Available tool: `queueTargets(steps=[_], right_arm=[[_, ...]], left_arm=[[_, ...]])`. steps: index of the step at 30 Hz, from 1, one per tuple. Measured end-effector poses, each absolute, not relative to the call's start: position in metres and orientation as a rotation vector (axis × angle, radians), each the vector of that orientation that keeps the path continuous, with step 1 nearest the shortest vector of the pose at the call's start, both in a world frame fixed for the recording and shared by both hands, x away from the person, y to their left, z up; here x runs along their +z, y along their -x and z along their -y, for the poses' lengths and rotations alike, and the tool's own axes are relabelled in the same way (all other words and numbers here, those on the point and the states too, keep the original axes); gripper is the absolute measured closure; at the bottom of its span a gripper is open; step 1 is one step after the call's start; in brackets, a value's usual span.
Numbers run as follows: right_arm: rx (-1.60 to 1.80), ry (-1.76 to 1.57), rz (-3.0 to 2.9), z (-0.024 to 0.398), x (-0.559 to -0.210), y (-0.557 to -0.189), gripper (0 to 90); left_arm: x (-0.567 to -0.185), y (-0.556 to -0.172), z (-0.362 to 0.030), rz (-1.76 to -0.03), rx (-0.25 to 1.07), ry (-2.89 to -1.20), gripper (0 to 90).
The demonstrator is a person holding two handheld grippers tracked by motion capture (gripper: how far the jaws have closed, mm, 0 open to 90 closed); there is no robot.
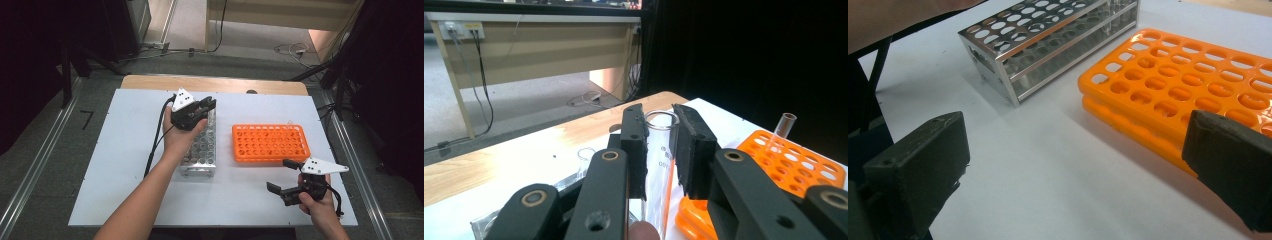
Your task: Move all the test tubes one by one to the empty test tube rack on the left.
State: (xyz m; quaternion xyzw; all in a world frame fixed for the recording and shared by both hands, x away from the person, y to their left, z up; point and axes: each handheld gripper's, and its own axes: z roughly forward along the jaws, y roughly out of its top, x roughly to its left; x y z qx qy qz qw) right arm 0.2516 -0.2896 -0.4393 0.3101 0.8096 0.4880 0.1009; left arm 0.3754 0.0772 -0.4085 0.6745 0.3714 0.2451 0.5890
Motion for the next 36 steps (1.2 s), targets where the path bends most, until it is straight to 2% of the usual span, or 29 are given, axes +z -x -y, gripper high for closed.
queueTargets(steps=[15, 36], right_arm=[[1.449, -0.919, -2.387, 0.292, -0.44, -0.253, 0.0], [1.437, -0.915, -2.394, 0.29, -0.44, -0.252, 0.0]], left_arm=[[-0.423, -0.386, -0.07, -0.898, 0.583, -1.622, 75.5], [-0.43, -0.384, -0.069, -0.94, 0.508, -1.754, 73.0]])
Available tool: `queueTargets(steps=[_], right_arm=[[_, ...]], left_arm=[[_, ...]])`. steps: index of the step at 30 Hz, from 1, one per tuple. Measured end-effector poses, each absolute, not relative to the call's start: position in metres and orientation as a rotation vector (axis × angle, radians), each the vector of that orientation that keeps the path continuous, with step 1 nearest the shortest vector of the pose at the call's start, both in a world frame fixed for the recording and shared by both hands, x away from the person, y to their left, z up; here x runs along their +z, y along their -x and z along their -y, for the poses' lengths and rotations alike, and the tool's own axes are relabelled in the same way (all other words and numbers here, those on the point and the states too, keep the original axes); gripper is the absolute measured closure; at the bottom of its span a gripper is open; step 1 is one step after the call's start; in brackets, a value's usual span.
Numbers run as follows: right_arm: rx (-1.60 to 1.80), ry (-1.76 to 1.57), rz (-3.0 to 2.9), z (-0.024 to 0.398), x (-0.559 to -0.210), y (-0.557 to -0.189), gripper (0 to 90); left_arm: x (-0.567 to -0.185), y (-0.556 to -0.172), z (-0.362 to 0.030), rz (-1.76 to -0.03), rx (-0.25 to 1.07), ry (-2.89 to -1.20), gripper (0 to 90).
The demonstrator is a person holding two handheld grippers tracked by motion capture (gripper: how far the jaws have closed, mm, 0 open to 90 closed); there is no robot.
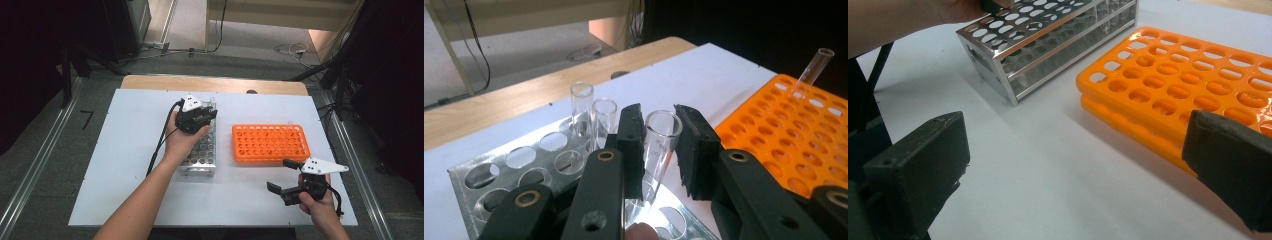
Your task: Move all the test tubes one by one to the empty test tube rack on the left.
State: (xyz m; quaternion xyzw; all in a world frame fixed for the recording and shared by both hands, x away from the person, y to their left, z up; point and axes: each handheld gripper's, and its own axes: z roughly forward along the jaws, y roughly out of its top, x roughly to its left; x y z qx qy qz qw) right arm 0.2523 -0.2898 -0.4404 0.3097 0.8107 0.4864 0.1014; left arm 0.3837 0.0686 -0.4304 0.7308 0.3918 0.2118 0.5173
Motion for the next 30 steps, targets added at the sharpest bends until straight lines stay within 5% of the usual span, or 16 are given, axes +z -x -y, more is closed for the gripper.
queueTargets(steps=[7, 14, 24, 30], right_arm=[[1.43, -0.918, -2.397, 0.289, -0.442, -0.253, 0.0], [1.429, -0.923, -2.396, 0.289, -0.442, -0.253, 0.0], [1.429, -0.925, -2.382, 0.289, -0.44, -0.254, 0.0], [1.44, -0.929, -2.368, 0.29, -0.437, -0.254, 0.0]], left_arm=[[-0.43, -0.384, -0.069, -0.953, 0.47, -1.762, 69.0], [-0.427, -0.378, -0.073, -0.96, 0.439, -1.746, 54.4], [-0.415, -0.352, -0.083, -0.923, 0.36, -1.694, 16.2], [-0.414, -0.328, -0.092, -0.896, 0.359, -1.684, 3.9]])
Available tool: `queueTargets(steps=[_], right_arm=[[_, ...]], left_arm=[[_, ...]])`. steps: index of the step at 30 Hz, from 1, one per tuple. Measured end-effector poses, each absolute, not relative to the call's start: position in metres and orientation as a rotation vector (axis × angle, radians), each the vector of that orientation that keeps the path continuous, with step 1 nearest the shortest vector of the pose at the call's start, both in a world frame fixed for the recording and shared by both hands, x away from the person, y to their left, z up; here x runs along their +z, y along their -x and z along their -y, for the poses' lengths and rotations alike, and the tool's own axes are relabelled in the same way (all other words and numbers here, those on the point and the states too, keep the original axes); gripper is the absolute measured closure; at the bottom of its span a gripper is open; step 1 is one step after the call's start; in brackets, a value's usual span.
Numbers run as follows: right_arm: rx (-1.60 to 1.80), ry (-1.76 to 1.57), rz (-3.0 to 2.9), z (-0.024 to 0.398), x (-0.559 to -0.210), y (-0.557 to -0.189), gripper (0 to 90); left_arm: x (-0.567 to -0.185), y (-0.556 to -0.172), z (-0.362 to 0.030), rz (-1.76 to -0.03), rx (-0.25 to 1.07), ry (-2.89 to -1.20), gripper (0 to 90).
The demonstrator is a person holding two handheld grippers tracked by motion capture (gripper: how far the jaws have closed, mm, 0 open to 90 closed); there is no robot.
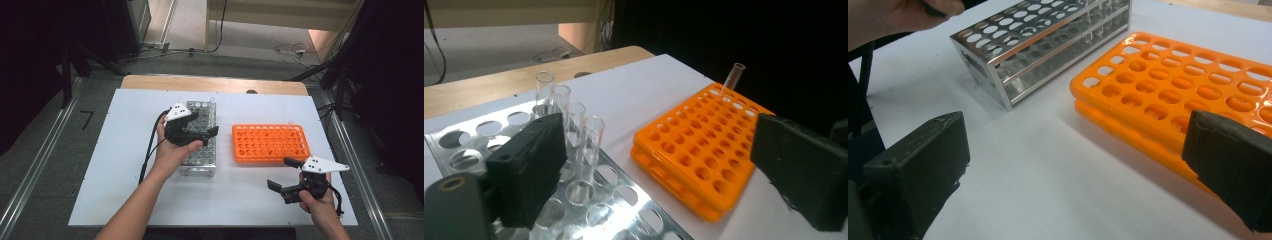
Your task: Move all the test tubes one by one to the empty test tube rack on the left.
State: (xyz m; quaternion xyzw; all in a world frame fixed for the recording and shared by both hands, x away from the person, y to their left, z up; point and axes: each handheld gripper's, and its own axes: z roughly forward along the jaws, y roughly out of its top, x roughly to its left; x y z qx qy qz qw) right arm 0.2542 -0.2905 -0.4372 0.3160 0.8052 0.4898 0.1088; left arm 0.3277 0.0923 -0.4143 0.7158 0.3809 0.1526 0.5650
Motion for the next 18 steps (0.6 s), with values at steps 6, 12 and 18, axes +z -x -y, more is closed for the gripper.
queueTargets(steps=[6, 12, 18], right_arm=[[1.436, -0.943, -2.353, 0.292, -0.435, -0.256, 0.0], [1.427, -0.957, -2.342, 0.293, -0.432, -0.26, 0.0], [1.406, -0.979, -2.318, 0.293, -0.429, -0.268, 0.0]], left_arm=[[-0.415, -0.309, -0.105, -0.863, 0.352, -1.678, 0.0], [-0.416, -0.287, -0.113, -0.856, 0.376, -1.665, 0.0], [-0.417, -0.266, -0.12, -0.848, 0.38, -1.662, 0.0]])
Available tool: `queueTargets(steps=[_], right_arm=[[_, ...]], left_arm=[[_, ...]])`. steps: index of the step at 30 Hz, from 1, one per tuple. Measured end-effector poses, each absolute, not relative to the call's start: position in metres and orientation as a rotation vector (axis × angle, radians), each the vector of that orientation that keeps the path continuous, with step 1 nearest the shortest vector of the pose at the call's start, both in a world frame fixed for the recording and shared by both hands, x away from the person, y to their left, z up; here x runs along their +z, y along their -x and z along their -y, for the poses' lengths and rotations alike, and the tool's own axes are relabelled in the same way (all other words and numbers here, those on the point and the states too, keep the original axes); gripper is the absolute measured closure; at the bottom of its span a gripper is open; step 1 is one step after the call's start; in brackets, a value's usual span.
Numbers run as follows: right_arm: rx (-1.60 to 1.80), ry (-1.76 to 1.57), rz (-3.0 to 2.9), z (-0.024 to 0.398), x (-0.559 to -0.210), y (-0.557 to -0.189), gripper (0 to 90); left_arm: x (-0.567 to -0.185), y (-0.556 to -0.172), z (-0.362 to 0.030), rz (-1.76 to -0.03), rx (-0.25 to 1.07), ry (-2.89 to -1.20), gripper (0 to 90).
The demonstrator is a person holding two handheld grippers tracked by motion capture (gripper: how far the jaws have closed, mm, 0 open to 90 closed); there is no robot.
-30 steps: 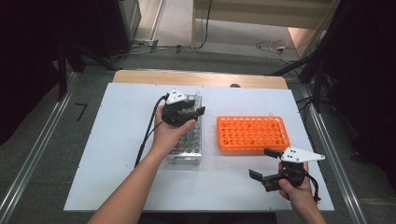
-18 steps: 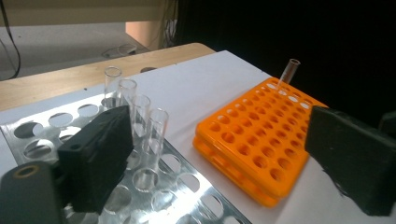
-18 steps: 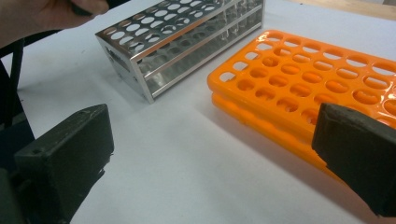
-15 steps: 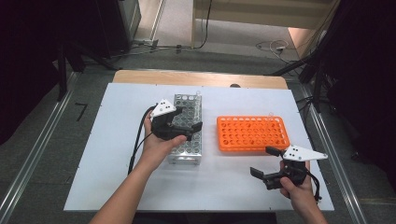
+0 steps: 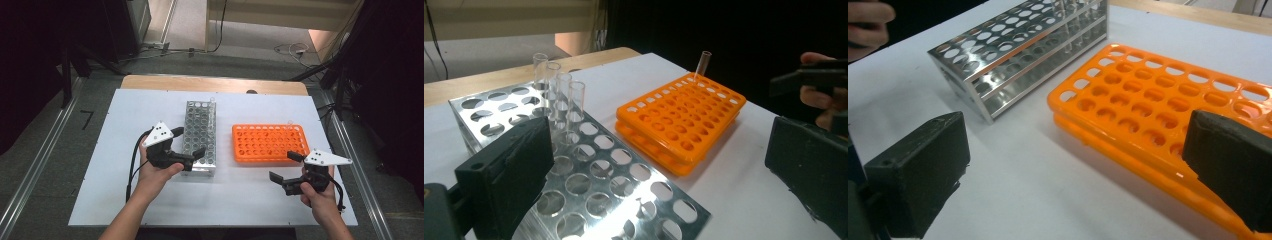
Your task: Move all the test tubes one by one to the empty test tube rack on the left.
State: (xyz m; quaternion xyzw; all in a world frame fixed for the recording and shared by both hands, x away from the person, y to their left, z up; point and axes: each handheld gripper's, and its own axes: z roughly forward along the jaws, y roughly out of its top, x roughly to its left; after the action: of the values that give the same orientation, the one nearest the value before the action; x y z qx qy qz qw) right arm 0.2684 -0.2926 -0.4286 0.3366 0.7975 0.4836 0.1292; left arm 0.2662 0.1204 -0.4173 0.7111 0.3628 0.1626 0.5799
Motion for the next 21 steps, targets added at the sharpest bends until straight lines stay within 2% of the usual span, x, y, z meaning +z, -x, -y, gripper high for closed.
queueTargets(steps=[21], right_arm=[[1.344, -1.133, -2.175, 0.306, -0.424, -0.327, 0.0]], left_arm=[[-0.433, -0.229, -0.143, -0.875, 0.379, -1.632, 0.0]])
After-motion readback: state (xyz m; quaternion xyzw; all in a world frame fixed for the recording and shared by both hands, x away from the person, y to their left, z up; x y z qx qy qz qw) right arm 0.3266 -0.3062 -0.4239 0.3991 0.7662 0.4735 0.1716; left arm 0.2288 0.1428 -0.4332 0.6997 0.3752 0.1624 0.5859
